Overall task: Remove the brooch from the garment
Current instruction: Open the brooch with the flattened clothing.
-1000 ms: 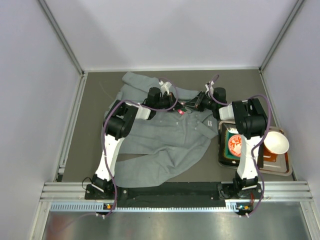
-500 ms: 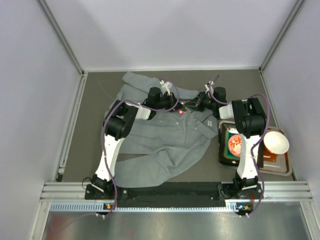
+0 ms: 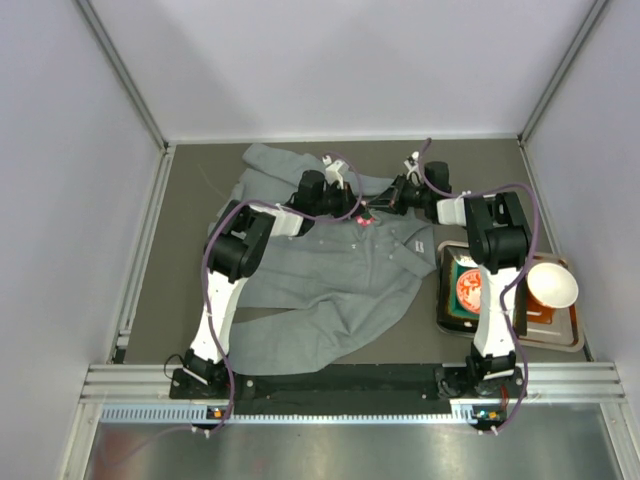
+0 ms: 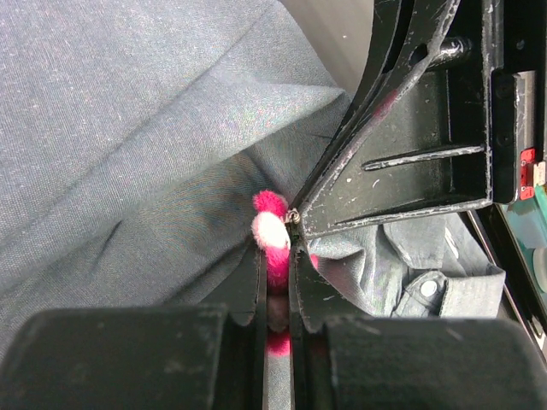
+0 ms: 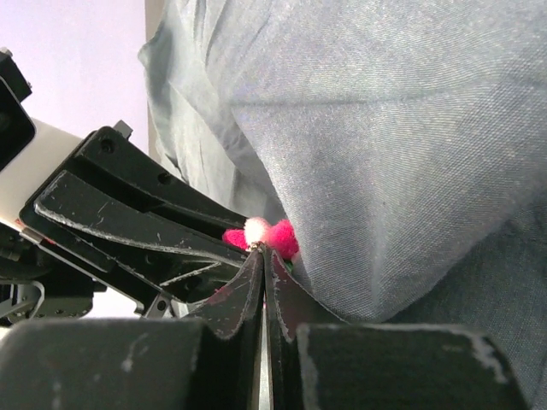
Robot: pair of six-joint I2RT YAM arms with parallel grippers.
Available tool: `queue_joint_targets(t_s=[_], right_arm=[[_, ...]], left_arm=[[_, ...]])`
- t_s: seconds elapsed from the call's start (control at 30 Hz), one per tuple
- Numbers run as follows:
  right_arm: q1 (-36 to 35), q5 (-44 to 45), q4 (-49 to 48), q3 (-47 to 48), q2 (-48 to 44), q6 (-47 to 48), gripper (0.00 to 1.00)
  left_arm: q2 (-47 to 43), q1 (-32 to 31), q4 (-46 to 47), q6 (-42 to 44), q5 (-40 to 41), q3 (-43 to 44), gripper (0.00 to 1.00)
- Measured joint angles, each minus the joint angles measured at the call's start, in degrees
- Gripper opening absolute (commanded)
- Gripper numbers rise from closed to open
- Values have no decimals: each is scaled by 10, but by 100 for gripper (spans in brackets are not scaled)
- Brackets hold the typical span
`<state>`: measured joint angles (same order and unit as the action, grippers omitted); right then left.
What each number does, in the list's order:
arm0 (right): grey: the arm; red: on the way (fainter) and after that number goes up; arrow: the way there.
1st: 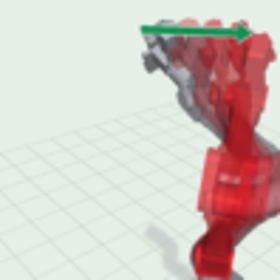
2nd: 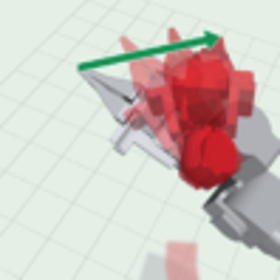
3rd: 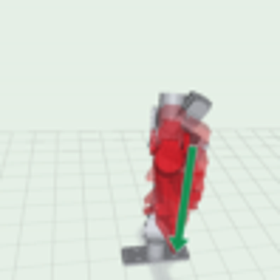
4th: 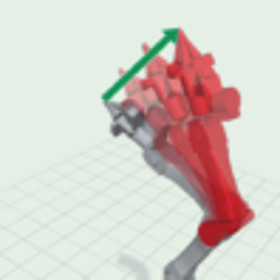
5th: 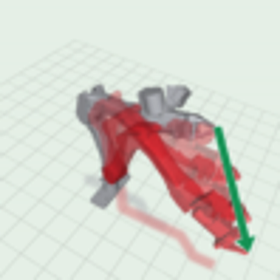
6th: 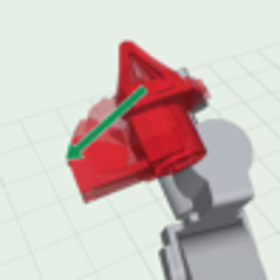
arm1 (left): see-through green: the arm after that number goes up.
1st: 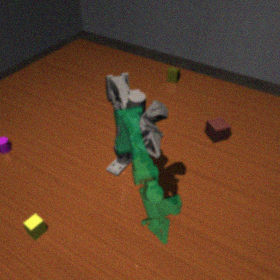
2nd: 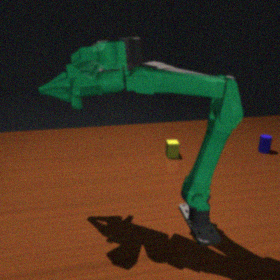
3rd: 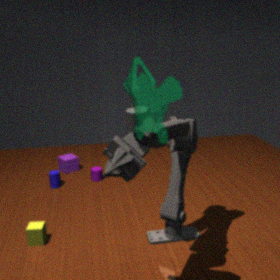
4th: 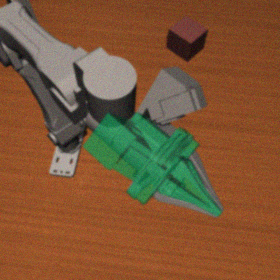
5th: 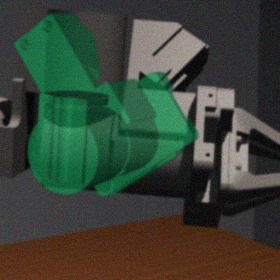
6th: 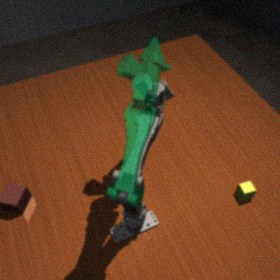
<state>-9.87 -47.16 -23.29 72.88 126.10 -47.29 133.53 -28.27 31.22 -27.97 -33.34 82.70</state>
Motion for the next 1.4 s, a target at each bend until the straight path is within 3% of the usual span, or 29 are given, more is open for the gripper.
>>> queue_joint_targets(t_s=[0.53, 0.97, 1.27, 1.4], right_arm=[[0, -28, 17, 17, 8, 55, 0], [-30, 60, 128, 40, -35, 222, 0], [-31, 59, 8, -33, -50, 200, 0], [-28, 48, -34, -55, -50, 160, 14]], left_arm=[[0, 0, -41, 20, -3, 20, 0], [1, 3, -46, -10, -4, 24, 0], [12, 15, -12, -82, -38, 12, 0], [20, 18, 5, -110, -53, 10, 0]])
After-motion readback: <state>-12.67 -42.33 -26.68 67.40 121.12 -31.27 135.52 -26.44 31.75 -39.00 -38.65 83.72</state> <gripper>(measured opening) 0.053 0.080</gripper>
